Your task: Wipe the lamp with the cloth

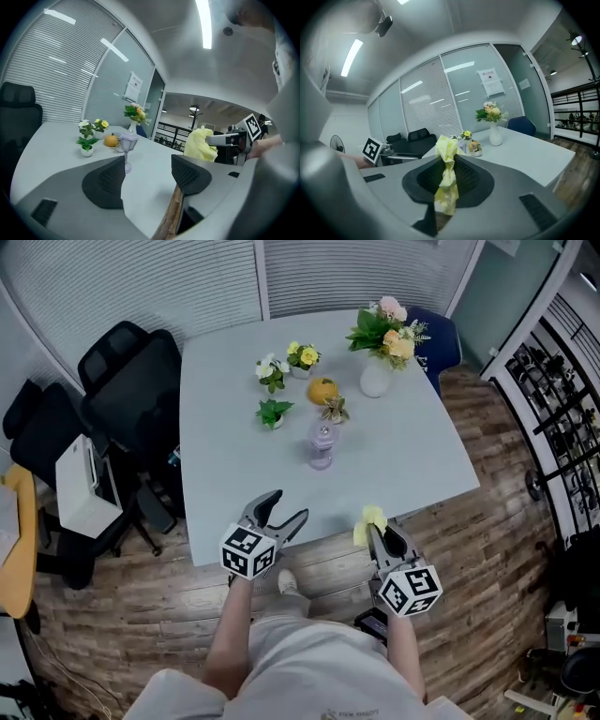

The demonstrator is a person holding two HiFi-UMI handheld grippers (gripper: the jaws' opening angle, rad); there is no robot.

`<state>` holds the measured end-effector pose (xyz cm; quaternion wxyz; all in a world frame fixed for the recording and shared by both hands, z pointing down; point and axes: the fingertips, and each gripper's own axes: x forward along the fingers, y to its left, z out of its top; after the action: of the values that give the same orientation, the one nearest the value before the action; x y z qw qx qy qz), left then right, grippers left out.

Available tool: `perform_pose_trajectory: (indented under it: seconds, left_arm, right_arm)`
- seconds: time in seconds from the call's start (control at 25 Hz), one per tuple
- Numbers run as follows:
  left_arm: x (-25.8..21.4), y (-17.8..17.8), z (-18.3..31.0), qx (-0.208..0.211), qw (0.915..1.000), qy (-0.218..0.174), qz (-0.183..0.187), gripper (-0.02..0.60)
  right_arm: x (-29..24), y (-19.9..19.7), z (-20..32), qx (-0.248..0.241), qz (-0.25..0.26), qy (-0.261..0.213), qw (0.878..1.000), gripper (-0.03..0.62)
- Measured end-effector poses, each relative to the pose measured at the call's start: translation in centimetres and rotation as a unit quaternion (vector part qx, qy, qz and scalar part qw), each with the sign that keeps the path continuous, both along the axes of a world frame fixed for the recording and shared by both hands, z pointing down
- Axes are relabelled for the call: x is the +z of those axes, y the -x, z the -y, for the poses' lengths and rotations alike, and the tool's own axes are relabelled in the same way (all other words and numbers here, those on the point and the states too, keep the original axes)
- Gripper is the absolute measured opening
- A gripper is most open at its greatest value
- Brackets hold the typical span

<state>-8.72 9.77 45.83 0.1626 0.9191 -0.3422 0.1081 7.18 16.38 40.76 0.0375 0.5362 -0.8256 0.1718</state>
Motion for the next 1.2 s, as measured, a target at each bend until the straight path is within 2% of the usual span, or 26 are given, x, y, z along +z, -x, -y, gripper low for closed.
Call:
perform_pose_trajectory:
  seconds: [0.2,0.52,0.8,1.2]
  left_arm:
    - [1.1,1.3,4.2,0.031,0.9994,0.003,0.017,0.291]
    - [3.6,1.2,8.9,0.09,0.9953,0.024,0.028,0.291]
    - [5.9,0.3,11.4,0.129,0.9899,0.032,0.05,0.291]
    - [9.6,-1.7,14.4,0.157,0.9817,0.036,0.101,0.296]
  right_arm:
    - [0.6,1.7,3.4,0.019,-0.007,0.015,1.0,0.055]
    - [1.5,3.0,7.8,0.046,-0.019,0.033,0.998,0.056]
    - [2.1,3.5,10.0,0.041,-0.028,0.045,0.998,0.055]
    - [3.5,2.2,13.0,0.031,-0.005,0.055,0.998,0.056]
